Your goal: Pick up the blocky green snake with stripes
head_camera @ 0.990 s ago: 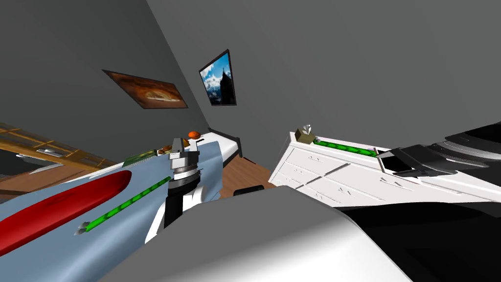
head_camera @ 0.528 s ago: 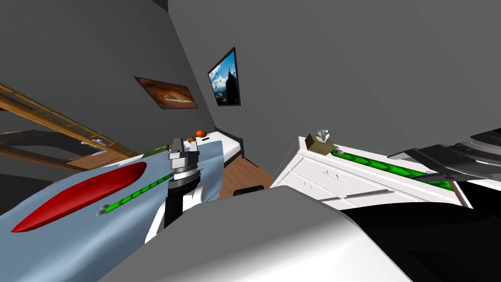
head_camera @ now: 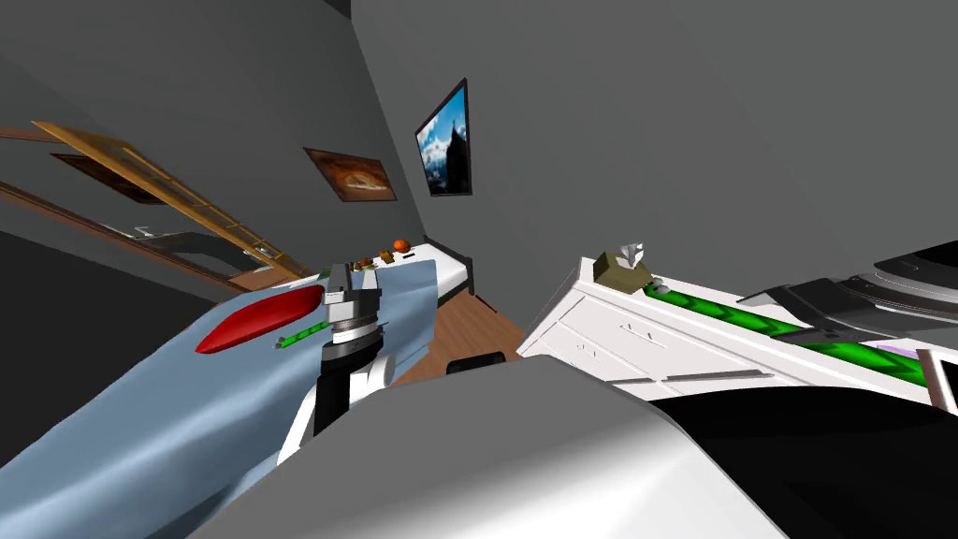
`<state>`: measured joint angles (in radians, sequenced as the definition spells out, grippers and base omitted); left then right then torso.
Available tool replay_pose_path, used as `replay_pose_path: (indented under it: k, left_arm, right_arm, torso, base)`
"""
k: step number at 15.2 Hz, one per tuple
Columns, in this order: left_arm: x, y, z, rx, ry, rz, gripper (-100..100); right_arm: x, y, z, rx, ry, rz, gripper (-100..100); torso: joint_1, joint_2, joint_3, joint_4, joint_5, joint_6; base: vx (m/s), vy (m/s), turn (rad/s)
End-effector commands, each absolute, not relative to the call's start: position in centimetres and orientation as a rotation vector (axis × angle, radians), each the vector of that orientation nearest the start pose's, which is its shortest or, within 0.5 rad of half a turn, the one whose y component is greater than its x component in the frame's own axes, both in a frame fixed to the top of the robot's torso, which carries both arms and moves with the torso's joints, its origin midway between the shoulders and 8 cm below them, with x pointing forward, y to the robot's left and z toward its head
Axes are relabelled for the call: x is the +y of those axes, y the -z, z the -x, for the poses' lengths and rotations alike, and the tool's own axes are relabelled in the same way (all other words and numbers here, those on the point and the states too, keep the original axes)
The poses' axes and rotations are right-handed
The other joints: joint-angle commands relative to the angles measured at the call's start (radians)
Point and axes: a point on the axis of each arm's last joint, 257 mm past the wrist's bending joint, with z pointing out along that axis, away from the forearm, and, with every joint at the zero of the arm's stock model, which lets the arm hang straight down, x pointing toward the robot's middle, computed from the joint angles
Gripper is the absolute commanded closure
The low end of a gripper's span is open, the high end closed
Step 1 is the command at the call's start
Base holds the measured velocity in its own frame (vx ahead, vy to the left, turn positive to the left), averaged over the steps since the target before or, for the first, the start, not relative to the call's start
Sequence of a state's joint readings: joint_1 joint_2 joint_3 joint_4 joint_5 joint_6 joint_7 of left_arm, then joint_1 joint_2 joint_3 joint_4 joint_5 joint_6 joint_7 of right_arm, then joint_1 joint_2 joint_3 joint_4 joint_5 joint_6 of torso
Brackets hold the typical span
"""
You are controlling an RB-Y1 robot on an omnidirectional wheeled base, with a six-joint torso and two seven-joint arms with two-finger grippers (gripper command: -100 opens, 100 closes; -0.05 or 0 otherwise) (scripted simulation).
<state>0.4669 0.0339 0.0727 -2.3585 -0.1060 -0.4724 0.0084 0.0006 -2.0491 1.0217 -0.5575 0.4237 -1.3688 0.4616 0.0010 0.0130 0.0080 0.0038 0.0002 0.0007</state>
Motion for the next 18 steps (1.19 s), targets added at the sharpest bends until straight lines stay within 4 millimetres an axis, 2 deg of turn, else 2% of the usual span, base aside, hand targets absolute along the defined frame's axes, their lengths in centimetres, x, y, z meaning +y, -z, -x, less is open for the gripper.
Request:
replay_pose_path:
  k: [1,5,6,11,13,18]
  left_arm:
    - [27.9,-6.4,-33.3,0.637,1.195,0.498,0]
    - [27.9,-6.4,-33.3,0.637,1.195,0.498,0]
    - [27.9,-6.4,-33.3,0.637,1.195,0.498,0]
    - [27.9,-6.4,-33.3,0.637,1.195,0.498,0]
    - [27.9,-6.4,-33.2,0.638,1.194,0.498,0]
    - [27.9,-6.4,-33.2,0.638,1.194,0.498,0]
  right_arm:
    - [-77.2,4.7,-10.2,2.898,0.312,1.062,-100]
    - [-77.3,4.8,-10.3,2.909,0.315,1.031,-100]
    - [-77.3,4.9,-10.3,2.911,0.317,1.024,100]
    - [-77.2,4.7,-10.2,2.898,0.312,1.062,100]
    - [-77.1,4.5,-10.1,2.89,0.308,1.086,100]
    - [-76.7,3.7,-9.8,2.843,0.293,1.203,100]
  torso:
    - [0.0,0.0,0.0,0.0,0.0,0.0]
    - [-0.001,-0.001,-0.001,0.0,0.0,0.0]
    - [-0.001,-0.004,-0.002,-0.001,0.0,0.001]
    - [-0.001,-0.011,-0.006,-0.003,-0.001,0.001]
    - [-0.002,-0.016,-0.009,-0.003,-0.001,0.006]
    - [0.001,-0.026,-0.015,-0.006,0.001,0.003]
  base:
    - [-0.161,0.004,0.206]
    - [-0.149,0.0,0.17]
    - [0.004,0.004,0.011]
    - [0.017,-0.004,-0.039]
    - [0.17,0.0,-0.338]
    - [0.207,0.012,-0.215]
